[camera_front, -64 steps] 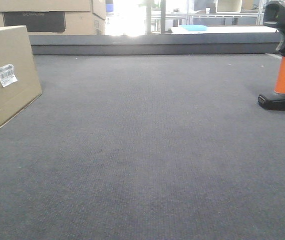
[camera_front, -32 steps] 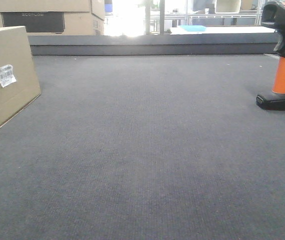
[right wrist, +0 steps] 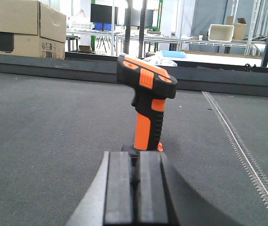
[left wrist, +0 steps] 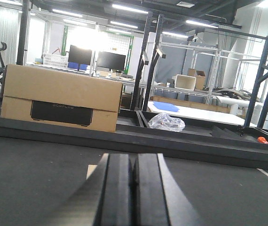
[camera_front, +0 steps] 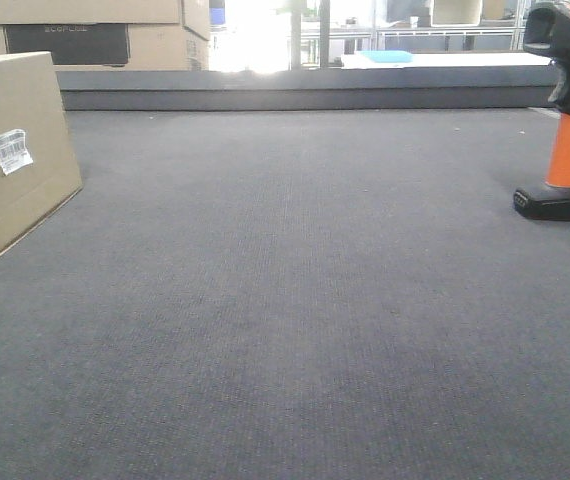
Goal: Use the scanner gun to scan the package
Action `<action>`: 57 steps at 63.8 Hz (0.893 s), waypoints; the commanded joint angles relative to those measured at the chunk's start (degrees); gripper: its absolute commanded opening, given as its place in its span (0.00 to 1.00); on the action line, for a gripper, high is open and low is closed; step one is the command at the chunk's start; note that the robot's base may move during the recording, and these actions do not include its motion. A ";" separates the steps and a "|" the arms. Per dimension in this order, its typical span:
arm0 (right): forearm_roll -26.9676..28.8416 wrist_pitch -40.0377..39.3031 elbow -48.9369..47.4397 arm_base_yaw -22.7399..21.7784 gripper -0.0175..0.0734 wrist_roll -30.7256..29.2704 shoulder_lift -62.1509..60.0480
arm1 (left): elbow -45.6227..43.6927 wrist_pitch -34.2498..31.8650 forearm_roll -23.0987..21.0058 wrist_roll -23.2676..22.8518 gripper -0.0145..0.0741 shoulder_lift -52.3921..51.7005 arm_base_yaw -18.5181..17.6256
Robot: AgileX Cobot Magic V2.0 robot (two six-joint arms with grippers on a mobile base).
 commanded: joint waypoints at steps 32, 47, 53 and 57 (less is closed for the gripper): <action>0.09 -1.36 0.05 -0.04 0.01 0.11 -0.19 | 0.01 -0.96 -0.42 -0.33 0.04 -0.33 0.13; 0.09 -1.36 0.05 -0.04 0.01 0.11 -0.19 | 0.01 -0.96 -0.42 -0.33 0.04 -0.33 0.13; 0.09 -1.36 0.05 -0.04 0.01 0.11 -0.19 | 0.60 -1.44 -0.52 -0.33 0.04 -0.32 0.13; 0.09 -1.36 0.05 -0.04 0.01 0.11 -0.19 | 1.68 -1.53 -0.63 -0.33 0.04 -0.45 0.13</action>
